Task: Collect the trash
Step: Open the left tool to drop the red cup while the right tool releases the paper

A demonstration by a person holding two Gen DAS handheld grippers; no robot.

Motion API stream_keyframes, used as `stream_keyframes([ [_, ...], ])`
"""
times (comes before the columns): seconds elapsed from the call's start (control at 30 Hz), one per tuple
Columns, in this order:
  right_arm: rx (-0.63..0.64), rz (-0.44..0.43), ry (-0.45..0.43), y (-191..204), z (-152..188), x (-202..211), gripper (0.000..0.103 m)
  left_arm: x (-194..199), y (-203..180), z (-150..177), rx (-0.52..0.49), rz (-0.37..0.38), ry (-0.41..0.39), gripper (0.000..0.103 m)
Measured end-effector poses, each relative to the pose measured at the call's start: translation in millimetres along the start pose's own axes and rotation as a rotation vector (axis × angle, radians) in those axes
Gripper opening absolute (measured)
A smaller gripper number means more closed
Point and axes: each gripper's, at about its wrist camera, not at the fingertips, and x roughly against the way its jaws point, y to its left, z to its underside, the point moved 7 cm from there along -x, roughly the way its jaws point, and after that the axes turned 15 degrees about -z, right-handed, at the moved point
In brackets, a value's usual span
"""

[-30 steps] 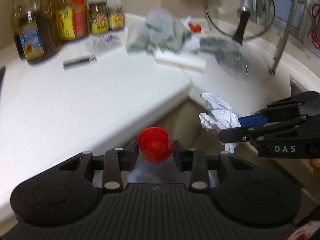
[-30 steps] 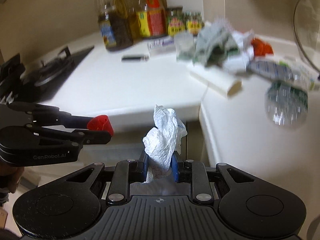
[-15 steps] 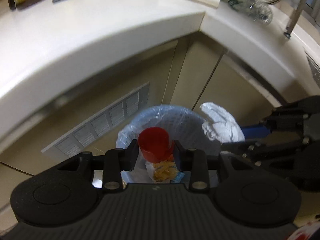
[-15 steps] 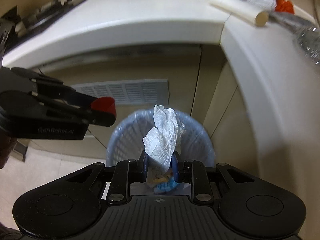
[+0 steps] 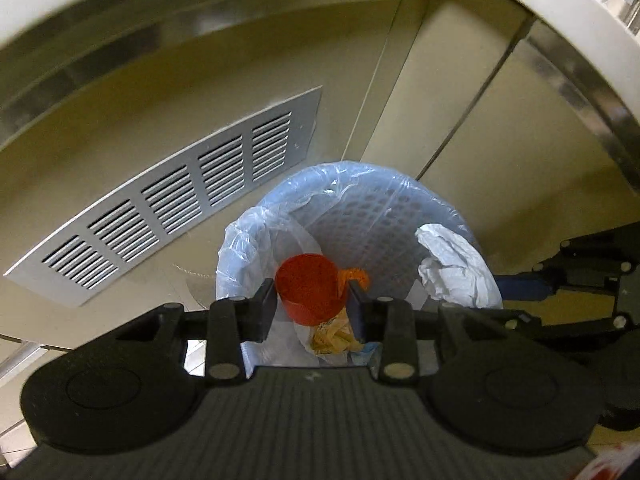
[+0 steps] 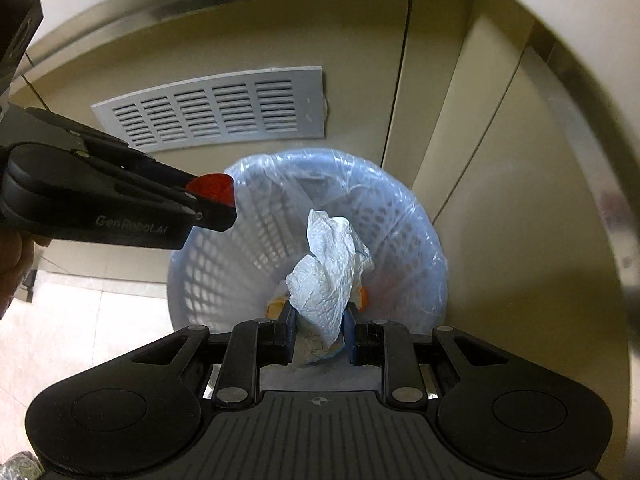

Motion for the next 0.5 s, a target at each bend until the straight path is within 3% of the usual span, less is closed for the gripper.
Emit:
stream_keyframes([
  [0.5,-0.019,-0.006,0.009,-11.7,-1.6,-9.6,0.024,-17.9,-13.1,-5.5,-0.011,0.006,0.021,0.034],
])
